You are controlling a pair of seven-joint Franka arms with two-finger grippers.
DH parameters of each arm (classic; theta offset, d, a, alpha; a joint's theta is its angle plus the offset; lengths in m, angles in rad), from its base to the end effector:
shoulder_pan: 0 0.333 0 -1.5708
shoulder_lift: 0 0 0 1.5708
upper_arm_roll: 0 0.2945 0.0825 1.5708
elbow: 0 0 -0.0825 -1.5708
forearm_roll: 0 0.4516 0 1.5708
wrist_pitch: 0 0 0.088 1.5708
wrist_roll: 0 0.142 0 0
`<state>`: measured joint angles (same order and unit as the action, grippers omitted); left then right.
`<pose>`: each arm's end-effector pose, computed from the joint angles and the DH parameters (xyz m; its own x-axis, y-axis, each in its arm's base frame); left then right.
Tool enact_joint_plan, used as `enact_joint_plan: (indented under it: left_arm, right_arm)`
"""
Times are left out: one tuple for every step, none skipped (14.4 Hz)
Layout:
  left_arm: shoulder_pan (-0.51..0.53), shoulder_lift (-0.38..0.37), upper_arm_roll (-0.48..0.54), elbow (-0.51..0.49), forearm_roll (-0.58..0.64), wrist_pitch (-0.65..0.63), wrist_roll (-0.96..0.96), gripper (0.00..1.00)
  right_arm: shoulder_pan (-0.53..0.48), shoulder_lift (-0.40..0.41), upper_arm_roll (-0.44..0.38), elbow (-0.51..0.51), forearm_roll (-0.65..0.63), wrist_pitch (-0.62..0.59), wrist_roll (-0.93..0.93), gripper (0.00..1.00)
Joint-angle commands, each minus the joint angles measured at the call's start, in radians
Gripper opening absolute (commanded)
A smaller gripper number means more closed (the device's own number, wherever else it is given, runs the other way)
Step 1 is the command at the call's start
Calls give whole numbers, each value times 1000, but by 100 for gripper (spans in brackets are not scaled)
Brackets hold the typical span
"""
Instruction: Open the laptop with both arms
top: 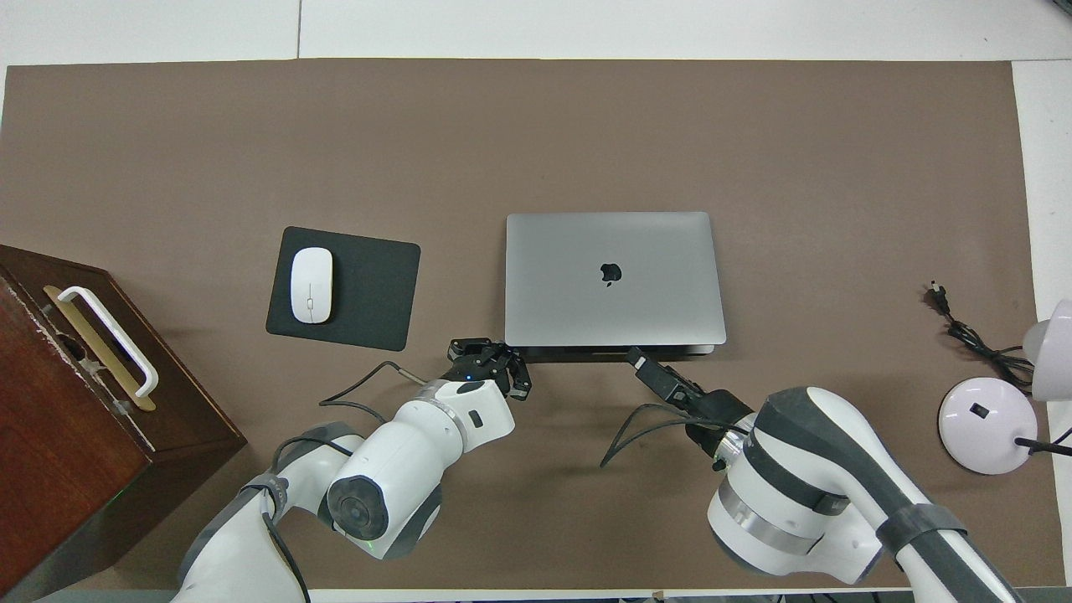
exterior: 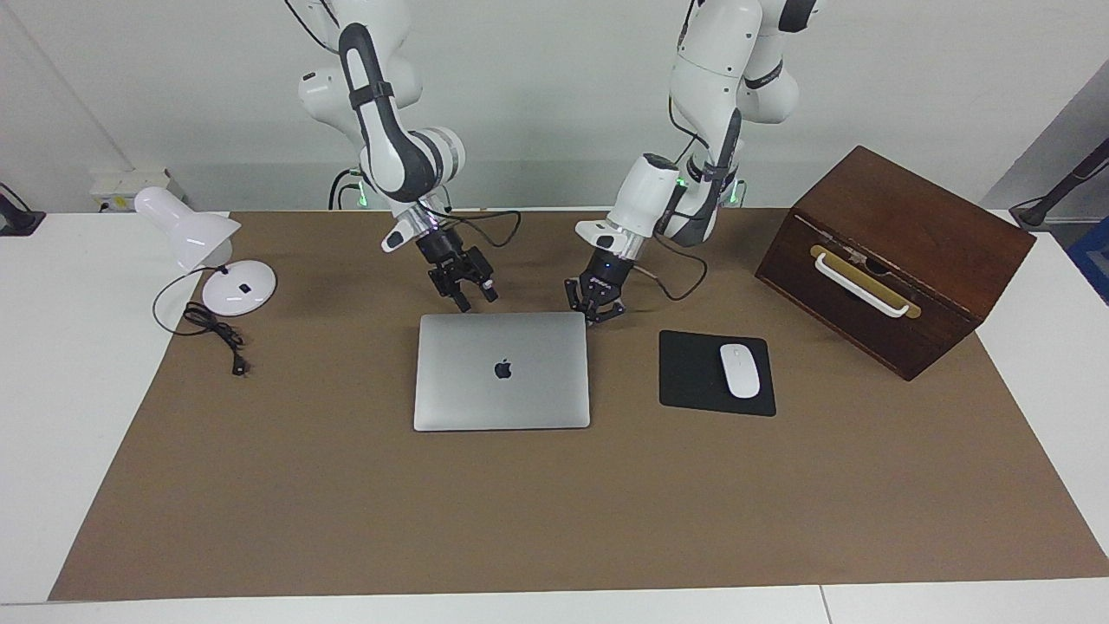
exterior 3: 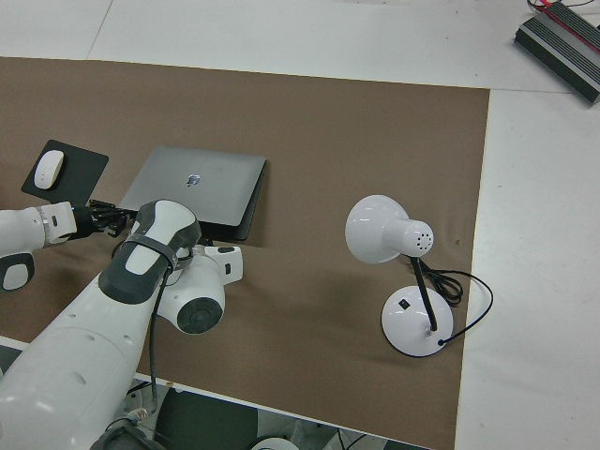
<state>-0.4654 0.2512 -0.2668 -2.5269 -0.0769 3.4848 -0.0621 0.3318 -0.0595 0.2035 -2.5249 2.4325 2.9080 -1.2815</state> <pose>0.4118 -0.3662 0.1584 0.6761 -0.3623 0.6416 -0.5635 -0.8153 0.1333 0.4310 0.2134 0.1824 0.7749 -0.5935 0.2177 -0.2772 -0.6285 -0.7267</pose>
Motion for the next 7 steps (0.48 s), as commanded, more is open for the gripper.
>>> enact_joint_plan:
  left_arm:
    - [-15, 53, 20, 25, -12, 16, 28, 0]
    - [-15, 53, 20, 25, -12, 16, 28, 0]
    - [-15, 54, 20, 25, -12, 16, 28, 0]
    - [-15, 54, 20, 25, -12, 16, 28, 0]
    - [-15, 54, 20, 25, -12, 16, 28, 0]
    - [-15, 54, 20, 25, -12, 16, 28, 0]
    - [-15, 54, 20, 25, -12, 16, 28, 0]
  right_arm:
    - [-20, 10, 4, 24, 33, -6, -48, 100]
    - [-20, 12, 4, 28, 33, -6, -48, 100]
    - [-20, 15, 4, 29, 33, -6, -48, 100]
    - [-20, 17, 4, 32, 33, -6, -50, 100]
    - [-20, 18, 4, 43, 33, -4, -50, 100]
    - [-20, 21, 4, 46, 33, -4, -50, 100]
    - [-22, 23, 4, 55, 33, -3, -48, 100]
